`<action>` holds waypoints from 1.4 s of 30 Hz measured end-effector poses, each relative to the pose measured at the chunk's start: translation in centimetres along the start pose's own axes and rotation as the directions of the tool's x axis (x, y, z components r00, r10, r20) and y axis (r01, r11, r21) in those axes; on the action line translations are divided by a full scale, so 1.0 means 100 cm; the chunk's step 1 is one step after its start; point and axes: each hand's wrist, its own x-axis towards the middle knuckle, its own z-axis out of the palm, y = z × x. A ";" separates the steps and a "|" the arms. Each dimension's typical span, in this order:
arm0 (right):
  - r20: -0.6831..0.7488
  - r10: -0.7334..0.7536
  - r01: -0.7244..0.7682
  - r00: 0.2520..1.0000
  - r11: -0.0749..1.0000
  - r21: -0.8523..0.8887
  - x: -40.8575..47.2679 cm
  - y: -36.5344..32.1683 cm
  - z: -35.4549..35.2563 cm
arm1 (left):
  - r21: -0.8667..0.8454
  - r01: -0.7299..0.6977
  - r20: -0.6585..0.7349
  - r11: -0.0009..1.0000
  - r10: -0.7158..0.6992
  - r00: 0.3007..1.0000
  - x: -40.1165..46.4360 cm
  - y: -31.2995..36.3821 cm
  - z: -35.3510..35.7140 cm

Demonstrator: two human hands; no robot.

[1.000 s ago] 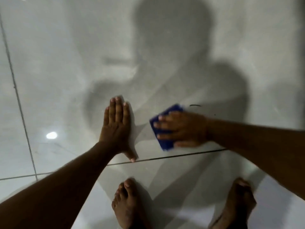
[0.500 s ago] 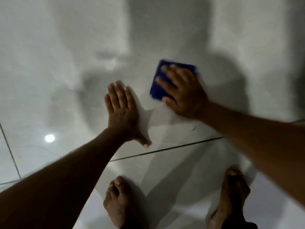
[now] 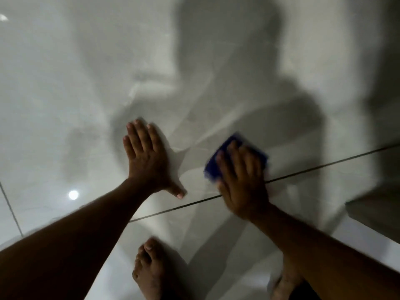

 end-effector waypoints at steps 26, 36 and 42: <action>-0.189 0.480 -0.490 0.857 0.872 -0.003 0.037 0.037 -0.007 | -0.093 0.072 -0.018 0.993 -0.074 0.997 -0.014 -0.107 -0.002; 0.036 -0.397 0.393 0.917 0.915 0.092 0.117 -0.133 0.018 | -0.089 0.026 -0.028 0.996 -0.029 0.999 -0.013 -0.113 0.002; -0.142 0.187 -0.196 0.972 0.979 -0.055 0.051 0.038 -0.010 | -0.085 0.046 -0.034 0.995 -0.049 0.998 -0.014 -0.109 0.002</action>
